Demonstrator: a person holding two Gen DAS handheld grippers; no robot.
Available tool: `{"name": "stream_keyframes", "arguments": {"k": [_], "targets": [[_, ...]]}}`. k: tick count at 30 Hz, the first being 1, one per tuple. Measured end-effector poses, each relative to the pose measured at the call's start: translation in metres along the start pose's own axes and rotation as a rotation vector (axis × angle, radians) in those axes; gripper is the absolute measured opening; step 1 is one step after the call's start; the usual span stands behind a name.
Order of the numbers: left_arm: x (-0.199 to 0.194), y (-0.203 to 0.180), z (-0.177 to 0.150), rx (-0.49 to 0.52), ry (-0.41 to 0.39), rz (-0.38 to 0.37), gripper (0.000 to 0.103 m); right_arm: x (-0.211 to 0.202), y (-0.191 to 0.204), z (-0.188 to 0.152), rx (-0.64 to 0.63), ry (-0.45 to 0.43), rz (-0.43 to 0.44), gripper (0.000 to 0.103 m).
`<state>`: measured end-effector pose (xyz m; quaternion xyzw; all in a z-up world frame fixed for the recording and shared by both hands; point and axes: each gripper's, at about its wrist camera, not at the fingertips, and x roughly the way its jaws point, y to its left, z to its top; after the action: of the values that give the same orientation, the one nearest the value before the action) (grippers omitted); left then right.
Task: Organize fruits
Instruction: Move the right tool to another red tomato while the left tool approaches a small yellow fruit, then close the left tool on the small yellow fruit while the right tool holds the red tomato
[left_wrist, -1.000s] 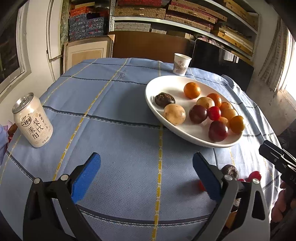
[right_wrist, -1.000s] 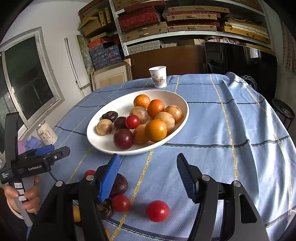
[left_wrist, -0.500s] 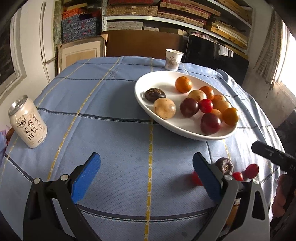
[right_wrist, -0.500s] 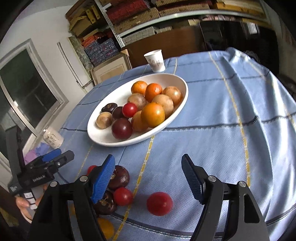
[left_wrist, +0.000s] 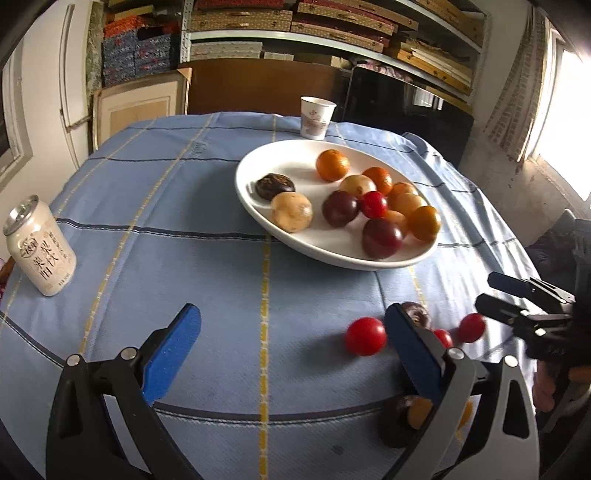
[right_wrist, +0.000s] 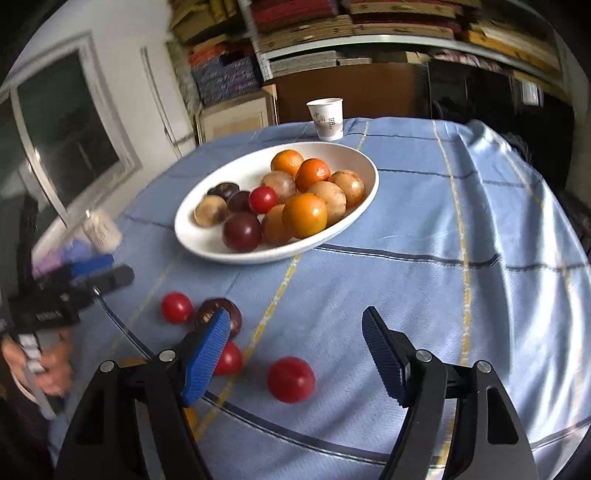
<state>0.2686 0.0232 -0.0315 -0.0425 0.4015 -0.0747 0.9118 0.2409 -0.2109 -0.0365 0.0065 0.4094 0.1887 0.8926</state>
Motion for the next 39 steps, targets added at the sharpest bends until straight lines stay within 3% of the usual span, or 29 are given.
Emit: {"name": "stream_keyframes", "arguments": {"k": [5, 9, 20, 23, 27, 31, 36, 39], "targets": [[-0.004, 0.000, -0.001, -0.013, -0.004, -0.001, 0.098, 0.004, 0.008, -0.006, -0.044, 0.067, -0.021, 0.073], [-0.002, -0.004, -0.003, 0.000, 0.007, 0.005, 0.098, 0.012, 0.016, -0.013, -0.095, 0.119, -0.024, 0.050], [-0.004, -0.005, -0.004, 0.017, -0.003, 0.021, 0.098, 0.018, 0.014, -0.024, -0.106, 0.165, -0.084, 0.050], [-0.006, -0.006, -0.005, 0.022, -0.008, 0.019, 0.098, 0.019, 0.015, -0.026, -0.116, 0.162, -0.090, 0.046], [-0.008, -0.010, -0.009, 0.047, -0.008, 0.011, 0.098, 0.018, 0.016, -0.026, -0.110, 0.150, -0.051, 0.030], [-0.014, -0.024, -0.017, 0.136, -0.013, -0.052, 0.098, 0.018, 0.007, -0.023, -0.059, 0.143, -0.039, 0.030], [-0.031, -0.053, -0.035, 0.344, -0.048, -0.179, 0.098, 0.018, 0.004, -0.023, -0.031, 0.146, -0.031, 0.030], [-0.034, -0.059, -0.042, 0.393, -0.045, -0.220, 0.078, 0.018, 0.006, -0.024, -0.045, 0.146, -0.043, 0.030]]}}
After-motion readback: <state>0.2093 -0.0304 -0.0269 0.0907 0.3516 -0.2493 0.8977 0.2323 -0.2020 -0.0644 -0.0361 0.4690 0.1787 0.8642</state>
